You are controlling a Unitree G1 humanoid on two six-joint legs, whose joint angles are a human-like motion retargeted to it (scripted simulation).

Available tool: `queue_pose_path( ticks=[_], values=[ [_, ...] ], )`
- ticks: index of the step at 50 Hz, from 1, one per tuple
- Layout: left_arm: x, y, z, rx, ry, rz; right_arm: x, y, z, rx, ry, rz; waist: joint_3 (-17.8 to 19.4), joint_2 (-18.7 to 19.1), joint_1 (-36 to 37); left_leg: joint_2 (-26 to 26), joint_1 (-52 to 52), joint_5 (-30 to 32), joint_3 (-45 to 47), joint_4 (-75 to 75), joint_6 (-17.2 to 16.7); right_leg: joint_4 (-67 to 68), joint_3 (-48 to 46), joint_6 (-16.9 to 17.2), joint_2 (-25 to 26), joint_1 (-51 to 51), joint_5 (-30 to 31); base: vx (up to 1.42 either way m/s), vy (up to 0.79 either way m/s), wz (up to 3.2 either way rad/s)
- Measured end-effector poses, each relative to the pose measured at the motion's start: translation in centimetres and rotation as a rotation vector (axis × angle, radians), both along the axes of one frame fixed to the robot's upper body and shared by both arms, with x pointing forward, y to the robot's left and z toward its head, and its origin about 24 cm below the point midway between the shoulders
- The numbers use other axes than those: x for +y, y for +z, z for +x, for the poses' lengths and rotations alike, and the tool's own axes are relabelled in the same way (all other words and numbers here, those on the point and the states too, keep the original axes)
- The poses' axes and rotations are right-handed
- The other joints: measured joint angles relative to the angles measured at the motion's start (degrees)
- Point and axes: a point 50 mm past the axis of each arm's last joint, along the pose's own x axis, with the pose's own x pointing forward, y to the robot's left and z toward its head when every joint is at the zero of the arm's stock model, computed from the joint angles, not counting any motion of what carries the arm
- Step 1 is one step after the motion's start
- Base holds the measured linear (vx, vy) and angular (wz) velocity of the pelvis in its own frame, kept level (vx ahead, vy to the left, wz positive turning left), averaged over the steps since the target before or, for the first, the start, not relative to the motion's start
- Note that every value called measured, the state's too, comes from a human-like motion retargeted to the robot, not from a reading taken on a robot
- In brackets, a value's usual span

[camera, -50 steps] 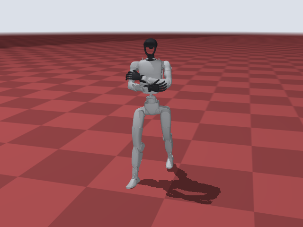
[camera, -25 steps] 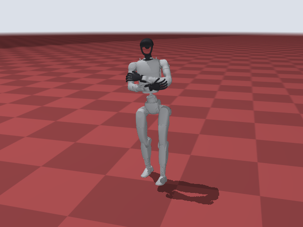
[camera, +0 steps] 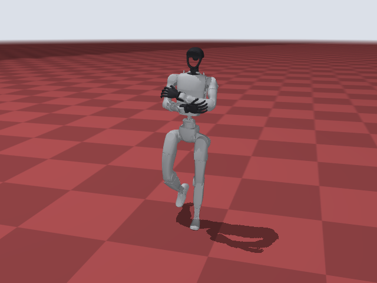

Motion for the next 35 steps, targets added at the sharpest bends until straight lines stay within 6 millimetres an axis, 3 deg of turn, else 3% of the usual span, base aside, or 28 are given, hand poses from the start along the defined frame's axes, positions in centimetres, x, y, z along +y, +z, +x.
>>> queue_pose_path(
  ticks=[5, 8, 12, 16, 18, 20, 24, 28, 31, 35],
  values=[
    [-0.2, 0.3, -0.2, -0.004, -0.027, -0.009, -0.7, 0.2, 0.3, -0.022, -0.009, 0.001, 0.9, 1.5, -2.6, -0.1, 3.0, -3.7, -3.4, 1.9, -0.2, -3.5, -7.6, -5.4, -4.3, -6.9, -8.1, 0.47, 0.12, 0.63],
    [-0.3, 0.6, 0.1, -0.039, -0.006, -0.015, -0.8, 0.2, 0.5, -0.03, -0.008, -0.01, 2.5, 1.6, -4.3, -1.0, 4.5, -5.7, -6.3, 2.6, -0.6, -15.2, -10.3, -5.3, -4.9, -8.2, -10.1, 0.45, 0.05, 0.98],
    [-0.5, 0.8, 0.0, -0.012, -0.01, -0.031, -0.9, 0.0, 0.6, -0.016, -0.026, -0.019, 4.4, -0.2, -6.7, -4.0, 7.4, -7.9, -11.2, 3.5, -1.2, -38.9, -10.2, -3.4, -5.7, -5.9, -5.7, 0.46, -0.02, 1.3],
    [-0.5, 0.8, 0.1, -0.002, 0.013, -0.041, -0.5, 0.3, 0.9, -0.031, -0.043, -0.046, 8.8, -2.9, -8.9, -6.6, 13.2, -10.4, -16.7, 3.6, -1.2, -57.8, -7.6, 2.2, -7.8, -2.2, 1.0, 0.52, -0.09, 1.33],
    [-0.5, 0.6, 0.0, -0.015, 0.008, -0.046, -0.2, 0.5, 0.7, -0.064, -0.034, -0.044, 10.2, -3.3, -9.2, -6.4, 15.8, -11.4, -18.7, 3.2, -1.2, -59.2, -7.0, 5.9, -8.5, -3.5, -0.6, 0.53, -0.14, 0.89],
    [-0.4, 0.4, -0.3, -0.021, -0.002, -0.05, 0.0, 0.7, 0.5, -0.086, -0.024, -0.034, 10.5, -3.0, -9.1, -4.9, 17.7, -12.3, -19.9, 3.0, -1.8, -59.2, -7.6, 7.5, -7.7, -5.1, -3.9, 0.54, -0.22, 0.67],
    [-0.4, 0.1, -0.6, -0.013, -0.008, -0.055, 0.1, 0.4, 0.2, -0.069, -0.029, -0.022, 10.2, -2.6, -9.4, -3.8, 21.1, -13.1, -23.0, 2.9, -1.4, -59.2, -8.7, 7.5, -7.9, -4.0, -6.8, 0.57, -0.19, 0.84],
    [-0.6, 0.5, -0.1, -0.008, -0.006, -0.059, -0.2, 0.2, 0.5, -0.04, -0.028, -0.017, 9.6, -3.6, -10.4, -5.2, 23.2, -11.7, -27.9, 4.0, 0.7, -59.2, -7.2, 7.5, -10.1, -0.6, -2.3, 0.59, -0.23, 0.97],
    [-0.7, 0.5, -0.1, -0.001, -0.004, -0.05, -0.2, 0.0, 0.4, -0.002, -0.026, -0.004, 8.4, -3.9, -9.8, -5.3, 23.6, -8.5, -30.4, 7.0, 1.6, -59.2, -7.2, 6.9, -10.4, 2.5, -1.0, 0.59, -0.32, 0.59],
    [-0.7, 0.2, -0.4, 0.004, -0.019, -0.044, -0.4, -0.2, 0.1, 0.052, -0.037, 0.021, 4.8, -5.1, -8.4, -6.7, 18.6, -2.2, -31.2, 17.7, 2.0, -59.2, -8.7, 6.3, -11.6, 5.8, -3.9, 0.54, -0.35, 0.48]
  ],
)
